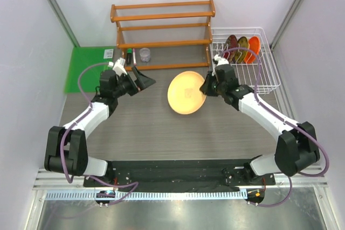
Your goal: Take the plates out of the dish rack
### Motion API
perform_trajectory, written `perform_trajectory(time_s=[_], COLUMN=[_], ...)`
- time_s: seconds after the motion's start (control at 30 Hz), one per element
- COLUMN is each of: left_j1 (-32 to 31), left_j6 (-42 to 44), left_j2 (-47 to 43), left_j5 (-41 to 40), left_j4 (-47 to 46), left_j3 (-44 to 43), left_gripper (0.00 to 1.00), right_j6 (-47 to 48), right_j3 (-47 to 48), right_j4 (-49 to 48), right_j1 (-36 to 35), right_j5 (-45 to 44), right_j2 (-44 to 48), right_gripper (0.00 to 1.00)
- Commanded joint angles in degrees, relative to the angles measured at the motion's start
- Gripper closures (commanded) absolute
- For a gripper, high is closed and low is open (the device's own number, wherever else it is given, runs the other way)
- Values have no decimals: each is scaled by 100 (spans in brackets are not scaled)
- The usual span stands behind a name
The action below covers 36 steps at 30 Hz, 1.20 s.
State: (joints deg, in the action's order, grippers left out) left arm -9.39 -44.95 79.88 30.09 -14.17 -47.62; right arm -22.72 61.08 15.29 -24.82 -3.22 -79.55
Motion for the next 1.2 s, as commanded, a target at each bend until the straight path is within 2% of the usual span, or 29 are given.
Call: perform_trajectory(time_s=[0.0, 0.17, 0.37, 0.47, 0.5, 0.57, 0.6, 0.67, 0.7, 0.77, 0.83, 0.9, 0.93, 0.97, 1.0, 1.03, 1.07, 1.1, 1.13, 1.17], left_j1=[-72, -89, -98, -151, -212, -265, -300, -327, -353, -380, -406, -432, -432, -441, -441, -441, -441, -441, -441, -441], left_j6=[-497, -409, -550, -752, -743, -752, -752, -743, -743, -691, -656, -559, -515, -410, -305, -208, -94, 159, 275, 415], left_j2=[-164, -394, -429, -298, -245, -114, -60, 28, 98, 160, 274, 292, 266, 222, 160, -40, -147, -270, -480, -577], left_j5=[403, 147, 103, 111, 112, 94, 68, 59, 15, -29, -73, -178, -318, -415, -564, -974, -1178, -1459, -1688, -2108], left_j4=[-955, -929, -1402, -1702, -1746, -1764, -1782, -1817, -1826, -1799, -1660, -1475, -1378, -1143, -862, -607, -65, 219, 466, 729], left_j3=[542, 1033, 1298, 1343, 1316, 1307, 1307, 1325, 1342, 1351, 1299, 1246, 1211, 1193, 1167, 1088, 1062, 1027, 939, 921], left_gripper=[1, 1, 2, 9, 20, 32, 44, 53, 63, 69, 88, 100, 100, 100, 100, 100, 100, 100, 100, 100], right_j6=[-891, -1313, -1560, -1753, -1814, -2008, -2052, -2209, -2254, -2368, -2412, -2439, -2378, -2299, -2002, -1782, -1554, -1064, -885, -701], right_j3=[-306, -746, -834, -834, -852, -931, -940, -949, -949, -931, -887, -852, -809, -782, -651, -554, -449, -230, -150, -79], right_j4=[-1458, -2257, -2609, -2882, -2969, -3233, -3295, -3471, -3515, -3655, -3787, -3788, -3648, -3517, -3315, -2661, -2297, -1946, -1350, -1153], right_j1=[-23, -32, -32, -32, -32, -32, -32, -32, -32, -32, -32, -32, -23, -40, -32, -32, -32, -23, -23, -6], right_j5=[1367, 2009, 2360, 2615, 2660, 2739, 2826, 2941, 2976, 3125, 3353, 3433, 3355, 3276, 3101, 2578, 2190, 1820, 1477, 856], right_j2=[116, -78, -421, -588, -614, -641, -650, -693, -711, -790, -869, -957, -957, -940, -861, -800, -729, -581, -510, -431], right_gripper=[99, 99, 99, 99, 99, 99, 99, 99, 99, 99, 99, 99, 96, 77, 69, 63, 46, 41, 39, 37])
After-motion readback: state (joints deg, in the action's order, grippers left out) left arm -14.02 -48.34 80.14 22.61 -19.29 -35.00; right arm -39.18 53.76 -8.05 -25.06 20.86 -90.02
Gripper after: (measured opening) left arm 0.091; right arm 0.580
